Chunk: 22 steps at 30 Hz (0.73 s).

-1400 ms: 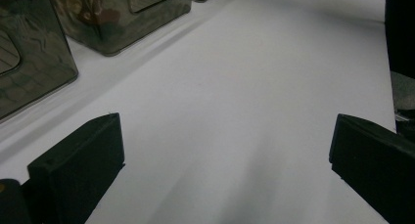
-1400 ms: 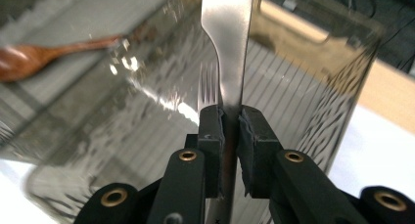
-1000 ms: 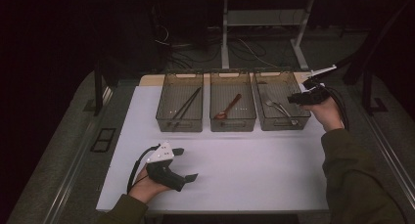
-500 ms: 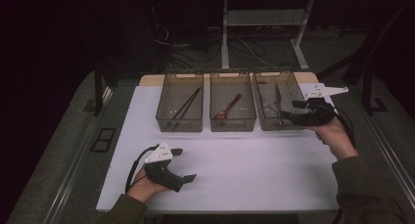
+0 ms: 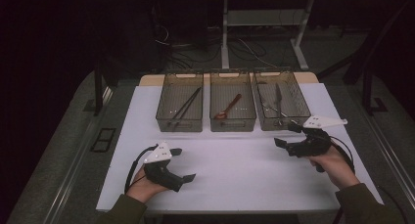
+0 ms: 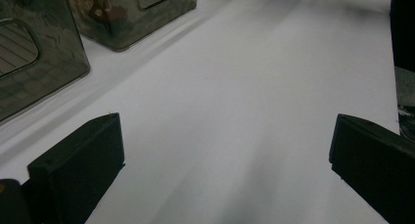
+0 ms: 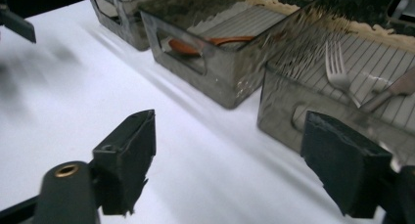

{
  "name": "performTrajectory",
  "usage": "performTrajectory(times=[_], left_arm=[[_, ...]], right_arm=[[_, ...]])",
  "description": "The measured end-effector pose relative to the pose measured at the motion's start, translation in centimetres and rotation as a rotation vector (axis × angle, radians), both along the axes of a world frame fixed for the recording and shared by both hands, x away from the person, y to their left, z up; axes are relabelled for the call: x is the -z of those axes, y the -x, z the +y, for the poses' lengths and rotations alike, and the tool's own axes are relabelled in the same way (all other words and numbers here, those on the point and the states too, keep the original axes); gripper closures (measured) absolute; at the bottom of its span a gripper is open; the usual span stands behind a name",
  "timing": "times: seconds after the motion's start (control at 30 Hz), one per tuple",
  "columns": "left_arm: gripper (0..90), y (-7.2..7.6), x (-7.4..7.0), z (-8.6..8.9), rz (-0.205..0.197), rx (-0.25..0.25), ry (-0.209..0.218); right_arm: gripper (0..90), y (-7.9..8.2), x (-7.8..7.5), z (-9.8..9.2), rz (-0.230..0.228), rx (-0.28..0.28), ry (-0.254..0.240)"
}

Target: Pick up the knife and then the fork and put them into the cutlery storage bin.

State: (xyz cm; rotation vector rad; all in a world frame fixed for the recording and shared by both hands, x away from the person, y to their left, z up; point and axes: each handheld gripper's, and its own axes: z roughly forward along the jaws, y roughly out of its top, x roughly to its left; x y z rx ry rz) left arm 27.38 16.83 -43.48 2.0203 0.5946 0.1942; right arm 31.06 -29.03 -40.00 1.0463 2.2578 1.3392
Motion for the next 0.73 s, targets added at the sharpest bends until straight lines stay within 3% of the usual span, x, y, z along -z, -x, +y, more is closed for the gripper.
performTrajectory(times=[0.43, 0.73], left_arm=[[0.0, 0.1, -0.1, 0.0, -0.001, -0.002, -0.001], [0.0, 0.1, 0.0, 0.1, -0.005, -0.008, -0.006]], right_arm=[[17.2, 3.7, 2.8, -0.9, -0.004, -0.001, -0.050], [15.9, 4.1, 3.1, -0.8, -0.009, -0.004, -0.059]])
